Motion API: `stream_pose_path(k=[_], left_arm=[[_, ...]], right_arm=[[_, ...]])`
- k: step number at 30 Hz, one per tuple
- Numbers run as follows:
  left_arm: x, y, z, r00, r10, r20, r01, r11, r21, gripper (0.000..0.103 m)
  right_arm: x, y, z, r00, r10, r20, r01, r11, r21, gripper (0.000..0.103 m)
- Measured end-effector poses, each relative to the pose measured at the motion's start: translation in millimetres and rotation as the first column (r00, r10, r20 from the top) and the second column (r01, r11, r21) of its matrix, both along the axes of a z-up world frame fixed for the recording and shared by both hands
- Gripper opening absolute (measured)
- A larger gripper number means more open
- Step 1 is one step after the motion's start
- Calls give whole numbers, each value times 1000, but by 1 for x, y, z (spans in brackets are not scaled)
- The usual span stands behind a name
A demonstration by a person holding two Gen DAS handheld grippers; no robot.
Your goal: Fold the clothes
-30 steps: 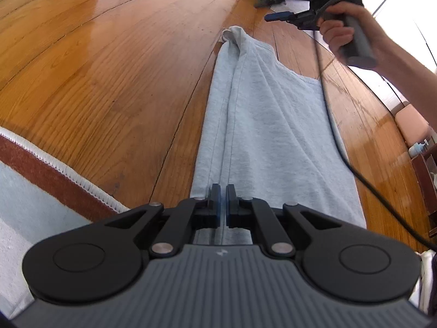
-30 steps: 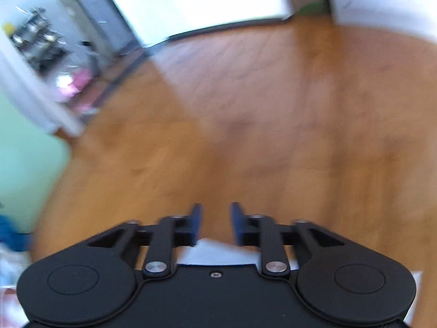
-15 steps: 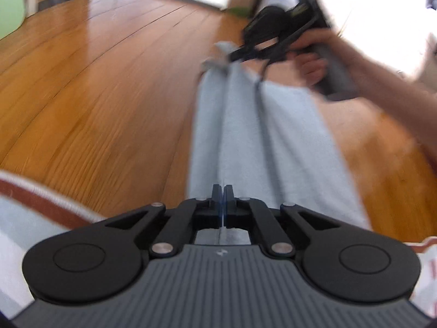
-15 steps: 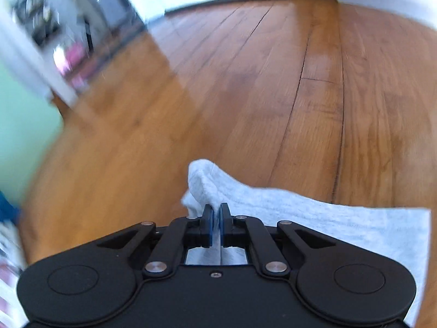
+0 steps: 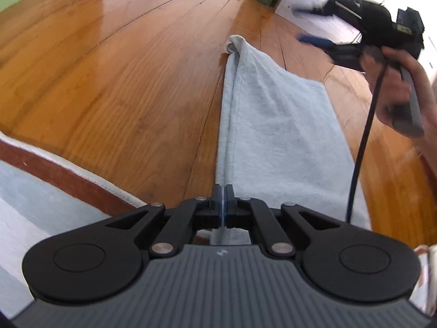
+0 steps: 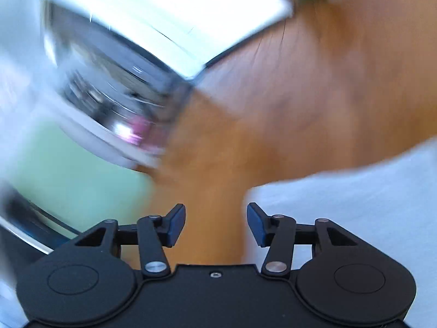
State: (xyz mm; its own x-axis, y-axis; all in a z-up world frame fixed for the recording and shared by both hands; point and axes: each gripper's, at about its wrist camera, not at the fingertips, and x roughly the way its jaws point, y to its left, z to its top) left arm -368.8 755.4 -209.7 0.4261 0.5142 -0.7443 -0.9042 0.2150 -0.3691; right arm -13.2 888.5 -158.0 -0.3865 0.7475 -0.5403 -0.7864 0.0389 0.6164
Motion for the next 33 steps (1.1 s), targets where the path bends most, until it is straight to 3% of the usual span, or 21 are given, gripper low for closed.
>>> stream_pose_path(k=[2,3,6,7,8,11,14,15,16,17,18,19,20,23,27,29,30,31,32,33], left_arm=[[-3,3,-1,1000,1,15,0,1000,-21,1],[-4,5,-2,999,-1,36,2,999,-38,1],[-7,3,-2,997,-22,74,28,996,-84,9],[-6,0,0,997,-44,68,50,994,-94,19],[-2,-1,-1,995,-77,57,82,991,-101,36],[12,-6,-3,990,-139,-2,138,986,-91,45],[19,-11,0,985,-170,-38,167,983,-78,41],[22,-13,0,982,-173,-73,168,983,-73,34],[24,-14,0,978,-176,-109,169,983,-68,15],[25,-15,0,975,-176,-138,169,984,-64,8],[25,-14,0,975,-170,-140,162,985,-67,8],[24,-14,0,976,-164,-142,155,985,-69,6],[24,-14,0,977,-158,-144,149,986,-72,6],[26,-17,2,971,-153,-182,146,988,-55,6],[24,-21,2,968,-134,-211,129,991,-35,8],[17,-22,6,972,-107,-208,104,994,-23,12],[13,-20,9,973,-84,-216,83,996,-14,12],[8,-19,12,973,-61,-222,61,998,-7,19],[1,-18,14,975,-36,-219,34,999,-12,32],[-7,-17,17,976,-12,-216,8,1000,-18,36]], right_arm=[[7,-12,1,982,-30,185,40,998,-47,55],[18,-20,0,977,-62,202,78,994,-71,55],[60,-46,-2,973,-186,136,200,975,-99,56],[71,-54,-6,970,-215,116,228,967,-112,56],[79,-60,-11,968,-226,112,240,962,-133,56],[96,-61,-26,959,-234,160,263,944,-200,56],[98,-59,-40,949,-218,229,273,930,-246,56],[98,-57,-48,951,-217,221,270,930,-248,56],[98,-56,-53,953,-220,210,268,933,-239,56],[95,-55,-57,955,-218,203,260,942,-211,56],[89,-51,-60,955,-195,223,238,954,-184,52],[80,-46,-62,946,-159,282,212,963,-166,36],[70,-41,-61,921,-122,371,191,969,-156,5],[53,-35,-56,835,-126,536,225,966,-124,2],[51,-39,-42,761,-217,612,359,926,-117,2],[58,-49,-28,782,-240,576,381,914,-137,11],[60,-57,-20,806,-249,536,377,915,-141,12],[62,-70,-10,846,-247,472,350,926,-142,15],[63,-85,-2,883,-233,408,316,937,-149,30],[63,-100,6,914,-217,342,282,947,-153,37]])
